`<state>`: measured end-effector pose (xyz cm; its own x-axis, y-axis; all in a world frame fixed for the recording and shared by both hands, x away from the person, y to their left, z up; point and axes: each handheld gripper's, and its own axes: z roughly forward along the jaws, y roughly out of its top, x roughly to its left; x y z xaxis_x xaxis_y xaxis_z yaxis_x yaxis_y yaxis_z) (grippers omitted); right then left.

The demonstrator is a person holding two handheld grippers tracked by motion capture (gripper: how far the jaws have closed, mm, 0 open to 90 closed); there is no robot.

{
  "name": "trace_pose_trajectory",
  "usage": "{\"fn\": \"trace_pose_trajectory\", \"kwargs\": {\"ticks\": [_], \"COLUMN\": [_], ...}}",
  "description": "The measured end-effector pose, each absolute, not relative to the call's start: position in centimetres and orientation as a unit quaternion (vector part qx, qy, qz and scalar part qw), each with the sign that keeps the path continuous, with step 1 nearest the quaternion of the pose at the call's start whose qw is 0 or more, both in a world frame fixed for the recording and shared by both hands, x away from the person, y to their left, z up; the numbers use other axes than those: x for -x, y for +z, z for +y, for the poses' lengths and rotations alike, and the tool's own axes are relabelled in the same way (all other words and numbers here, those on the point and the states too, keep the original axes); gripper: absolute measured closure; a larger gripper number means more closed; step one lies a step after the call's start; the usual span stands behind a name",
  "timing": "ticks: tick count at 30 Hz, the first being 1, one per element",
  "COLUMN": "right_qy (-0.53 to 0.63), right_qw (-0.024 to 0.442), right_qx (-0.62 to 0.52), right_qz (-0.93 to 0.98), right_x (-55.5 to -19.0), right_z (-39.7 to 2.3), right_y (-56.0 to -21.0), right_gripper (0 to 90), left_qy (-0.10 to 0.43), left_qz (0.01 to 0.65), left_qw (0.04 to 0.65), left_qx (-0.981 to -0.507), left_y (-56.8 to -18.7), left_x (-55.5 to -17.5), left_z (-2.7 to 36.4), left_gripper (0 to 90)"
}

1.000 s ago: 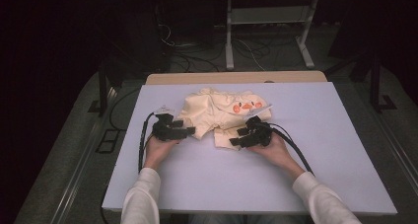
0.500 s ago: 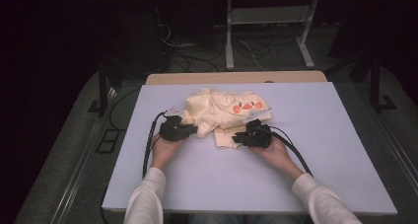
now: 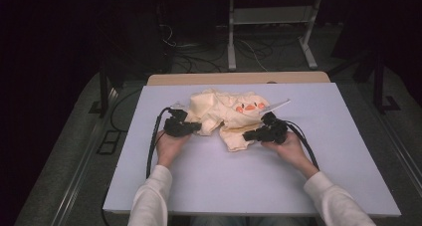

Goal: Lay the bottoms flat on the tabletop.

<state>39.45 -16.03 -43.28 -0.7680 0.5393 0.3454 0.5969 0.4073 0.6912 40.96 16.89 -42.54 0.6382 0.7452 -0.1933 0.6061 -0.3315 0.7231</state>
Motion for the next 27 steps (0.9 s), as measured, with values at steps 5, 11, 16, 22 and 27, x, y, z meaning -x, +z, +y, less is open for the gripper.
{"fn": "trace_pose_trajectory", "kwargs": {"ticks": [5,11,16,22,27], "right_qy": [-0.431,-0.440,-0.442,-0.441,-0.427], "right_qw": [0.043,0.051,0.055,0.060,0.073], "right_qx": [0.334,0.322,0.316,0.317,0.315], "right_qz": [-0.837,-0.837,-0.837,-0.837,-0.844], "right_x": [-38.8,-37.5,-36.2,-34.8,-33.6], "right_z": [-17.9,-20.0,-21.4,-22.6,-23.1], "right_y": [-42.3,-41.0,-40.3,-40.3,-41.0], "right_gripper": [82.6,82.6,82.6,82.6,82.6], "left_qy": [0.084,0.087,0.085,0.078,0.069], "left_qz": [0.417,0.411,0.415,0.414,0.409], "left_qw": [0.406,0.407,0.406,0.406,0.404], "left_qx": [-0.809,-0.811,-0.810,-0.811,-0.815], "left_y": [-41.4,-40.2,-39.9,-39.9,-39.7], "left_x": [-41.2,-41.1,-40.9,-40.7,-40.4], "left_z": [16.6,16.6,17.0,17.0,16.7], "left_gripper": [85.4,85.4,85.4,85.4,85.4]}}
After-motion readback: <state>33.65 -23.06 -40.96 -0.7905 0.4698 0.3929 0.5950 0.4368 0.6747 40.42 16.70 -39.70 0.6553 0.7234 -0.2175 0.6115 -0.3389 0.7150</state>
